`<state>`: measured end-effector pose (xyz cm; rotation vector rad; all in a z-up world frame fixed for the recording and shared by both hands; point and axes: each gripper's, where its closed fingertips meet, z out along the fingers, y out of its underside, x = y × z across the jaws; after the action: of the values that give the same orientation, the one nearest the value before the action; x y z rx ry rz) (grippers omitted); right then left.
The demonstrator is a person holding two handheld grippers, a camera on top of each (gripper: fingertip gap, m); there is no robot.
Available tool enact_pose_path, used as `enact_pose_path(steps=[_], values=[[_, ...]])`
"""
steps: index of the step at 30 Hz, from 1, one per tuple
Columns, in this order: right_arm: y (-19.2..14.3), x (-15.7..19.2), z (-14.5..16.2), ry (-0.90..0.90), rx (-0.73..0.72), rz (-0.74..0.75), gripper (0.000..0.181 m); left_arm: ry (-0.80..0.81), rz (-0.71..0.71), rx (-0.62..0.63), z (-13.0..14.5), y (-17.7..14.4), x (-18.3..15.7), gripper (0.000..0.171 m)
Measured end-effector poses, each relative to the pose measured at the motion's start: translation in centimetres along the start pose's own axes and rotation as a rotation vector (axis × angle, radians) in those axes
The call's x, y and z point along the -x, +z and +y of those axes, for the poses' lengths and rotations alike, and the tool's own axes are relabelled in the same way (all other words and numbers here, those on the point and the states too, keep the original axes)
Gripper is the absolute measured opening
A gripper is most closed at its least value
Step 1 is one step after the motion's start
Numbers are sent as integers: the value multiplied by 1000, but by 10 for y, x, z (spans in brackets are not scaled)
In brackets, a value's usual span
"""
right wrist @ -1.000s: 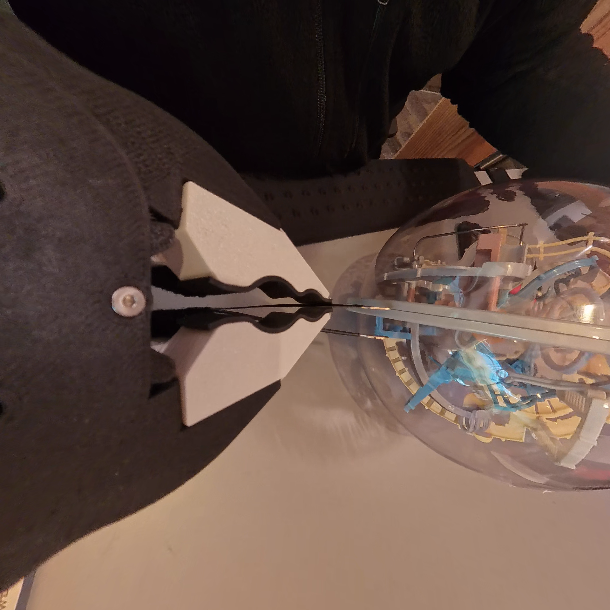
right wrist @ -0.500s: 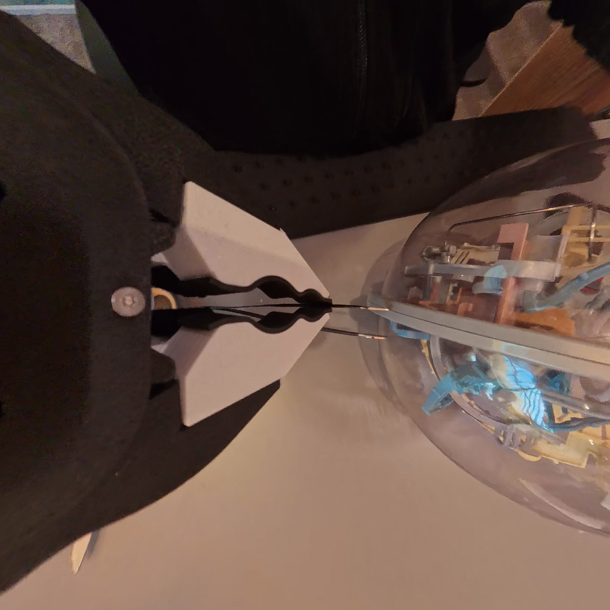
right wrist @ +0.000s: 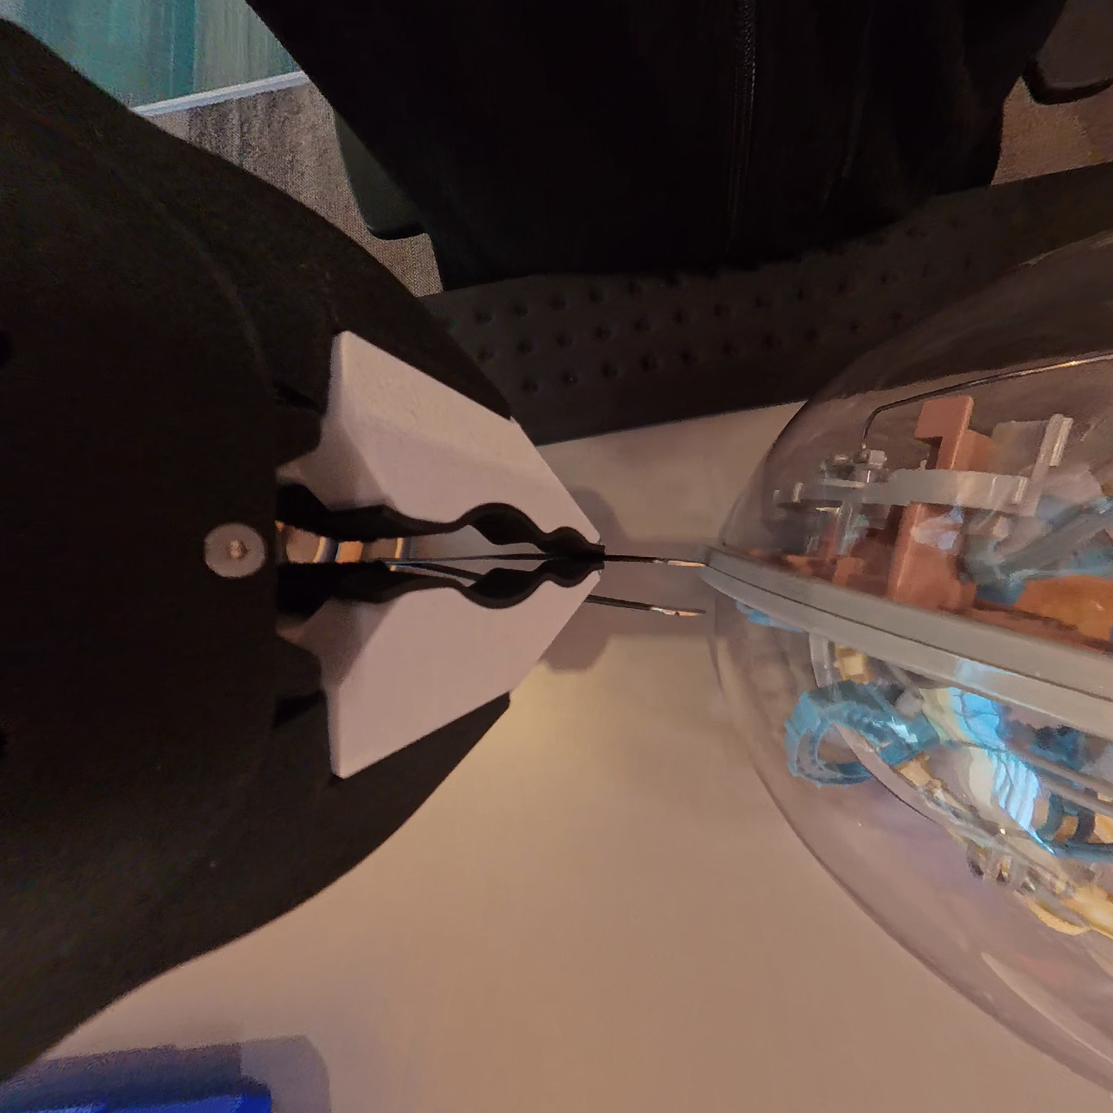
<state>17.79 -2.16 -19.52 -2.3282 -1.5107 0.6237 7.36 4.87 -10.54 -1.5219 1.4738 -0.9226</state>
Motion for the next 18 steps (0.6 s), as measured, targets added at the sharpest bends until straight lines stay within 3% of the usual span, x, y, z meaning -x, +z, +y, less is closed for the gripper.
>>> enact_pose_path(steps=[18], values=[[-12, -3, -10, 19, -18, -66, 0, -21, -26, -23, 2, -5, 2, 116]])
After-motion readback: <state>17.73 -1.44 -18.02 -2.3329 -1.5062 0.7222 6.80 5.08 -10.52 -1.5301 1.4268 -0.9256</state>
